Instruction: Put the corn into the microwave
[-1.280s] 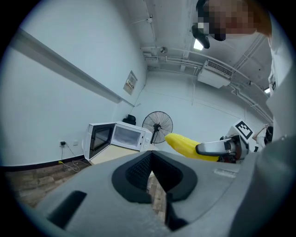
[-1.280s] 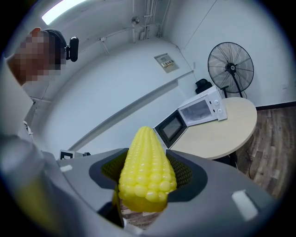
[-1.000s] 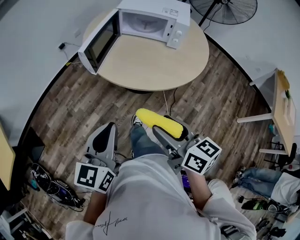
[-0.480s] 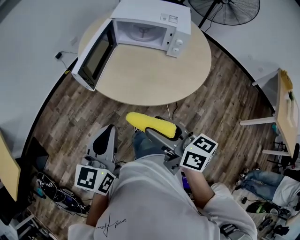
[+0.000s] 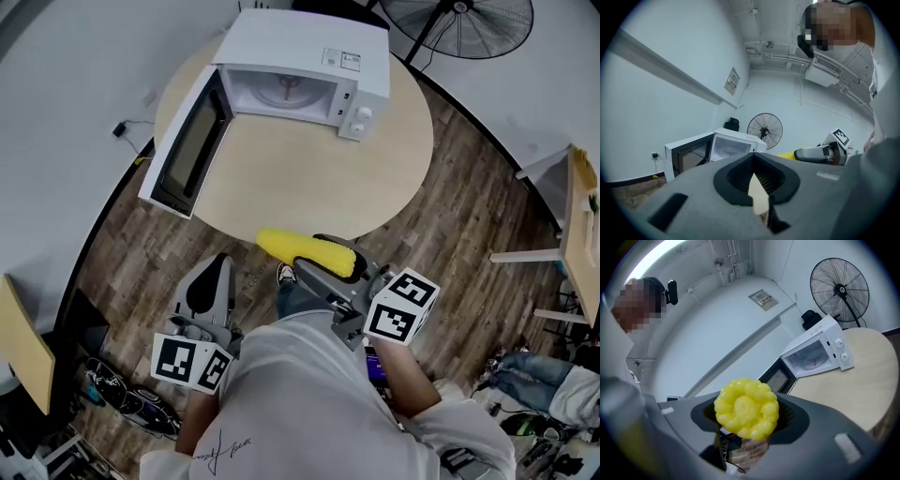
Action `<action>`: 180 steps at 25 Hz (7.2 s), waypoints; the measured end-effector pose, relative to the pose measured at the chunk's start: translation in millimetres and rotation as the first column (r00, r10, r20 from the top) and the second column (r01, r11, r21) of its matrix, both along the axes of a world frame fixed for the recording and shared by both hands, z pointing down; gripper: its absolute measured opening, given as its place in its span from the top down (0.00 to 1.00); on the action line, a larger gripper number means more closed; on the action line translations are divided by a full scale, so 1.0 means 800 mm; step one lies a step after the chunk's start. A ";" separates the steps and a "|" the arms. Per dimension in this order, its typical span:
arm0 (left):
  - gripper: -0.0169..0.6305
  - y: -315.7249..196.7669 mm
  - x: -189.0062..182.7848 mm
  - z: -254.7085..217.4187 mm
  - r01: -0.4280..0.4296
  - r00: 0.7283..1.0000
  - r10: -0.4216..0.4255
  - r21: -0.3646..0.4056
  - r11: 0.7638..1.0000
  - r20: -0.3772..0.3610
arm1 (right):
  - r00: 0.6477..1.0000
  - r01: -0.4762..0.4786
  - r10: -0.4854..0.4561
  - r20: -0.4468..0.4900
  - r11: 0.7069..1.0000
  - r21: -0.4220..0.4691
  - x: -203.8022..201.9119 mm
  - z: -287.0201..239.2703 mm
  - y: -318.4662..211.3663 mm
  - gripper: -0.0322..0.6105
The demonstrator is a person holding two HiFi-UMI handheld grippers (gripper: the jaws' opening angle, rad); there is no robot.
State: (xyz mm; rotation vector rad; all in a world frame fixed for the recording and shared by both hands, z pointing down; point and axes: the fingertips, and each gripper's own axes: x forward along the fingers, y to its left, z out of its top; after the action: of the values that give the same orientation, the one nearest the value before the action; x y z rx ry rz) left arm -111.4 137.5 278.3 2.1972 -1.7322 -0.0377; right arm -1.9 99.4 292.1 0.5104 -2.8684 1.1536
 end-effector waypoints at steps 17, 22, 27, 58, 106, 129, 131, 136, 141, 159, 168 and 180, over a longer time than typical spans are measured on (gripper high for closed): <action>0.98 -0.130 0.012 0.002 -0.039 0.998 0.039 0.007 0.999 0.044 | 0.999 -0.051 0.051 0.012 0.999 -0.009 0.015 0.026 -0.124 0.55; 0.98 -0.141 0.020 0.004 -0.051 0.998 0.051 0.002 0.999 0.043 | 0.998 -0.064 0.064 -0.003 0.998 -0.003 0.022 0.032 -0.136 0.55; 0.98 -0.151 0.026 0.006 -0.043 0.998 0.044 -0.018 0.999 0.038 | 0.996 -0.087 0.087 -0.005 0.996 0.008 0.027 0.033 -0.148 0.55; 0.98 -0.200 -0.006 0.028 -0.077 0.996 0.079 -0.071 0.994 0.026 | 0.985 -0.150 0.150 -0.080 0.989 0.013 -0.015 0.074 -0.219 0.55; 0.98 -0.222 -0.086 0.098 -0.125 0.989 0.139 -0.231 0.965 0.047 | 0.871 -0.393 0.411 -0.269 0.912 0.121 -0.117 0.199 -0.434 0.55; 0.98 -0.234 -0.111 0.114 -0.124 0.988 0.146 -0.277 0.953 0.058 | 0.742 -0.535 0.587 -0.324 0.810 0.242 -0.130 0.253 -0.526 0.55; 0.98 -0.233 -0.112 0.115 -0.125 0.988 0.146 -0.279 0.952 0.055 | 0.733 -0.542 0.598 -0.324 0.801 0.254 -0.132 0.253 -0.531 0.55; 0.98 -0.232 -0.116 0.116 -0.121 0.988 0.142 -0.281 0.952 0.056 | 0.713 -0.556 0.618 -0.332 0.786 0.271 -0.138 0.258 -0.542 0.55; 0.98 -0.230 -0.122 0.118 -0.107 0.991 0.124 -0.287 0.952 0.042 | 0.690 -0.564 0.635 -0.349 0.773 0.292 -0.143 0.265 -0.550 0.55; 0.98 -0.227 -0.119 0.127 -0.128 0.990 0.139 -0.300 0.945 0.016 | 0.581 -0.545 0.685 -0.439 0.728 0.415 -0.157 0.290 -0.585 0.54; 0.98 -0.232 -0.119 0.126 -0.123 0.991 0.134 -0.298 0.947 0.015 | 0.568 -0.501 0.665 -0.485 0.747 0.437 -0.167 0.301 -0.598 0.54; 0.98 -0.234 -0.114 0.126 -0.128 0.990 0.140 -0.301 0.945 0.020 | 0.507 -0.433 0.626 -0.592 0.779 0.453 -0.168 0.316 -0.605 0.54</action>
State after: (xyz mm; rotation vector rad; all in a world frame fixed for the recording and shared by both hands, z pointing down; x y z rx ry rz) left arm -202.9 -50.0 379.0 2.0939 -1.4909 0.2873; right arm -135.9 -384.7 544.7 1.5602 -2.1513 0.3881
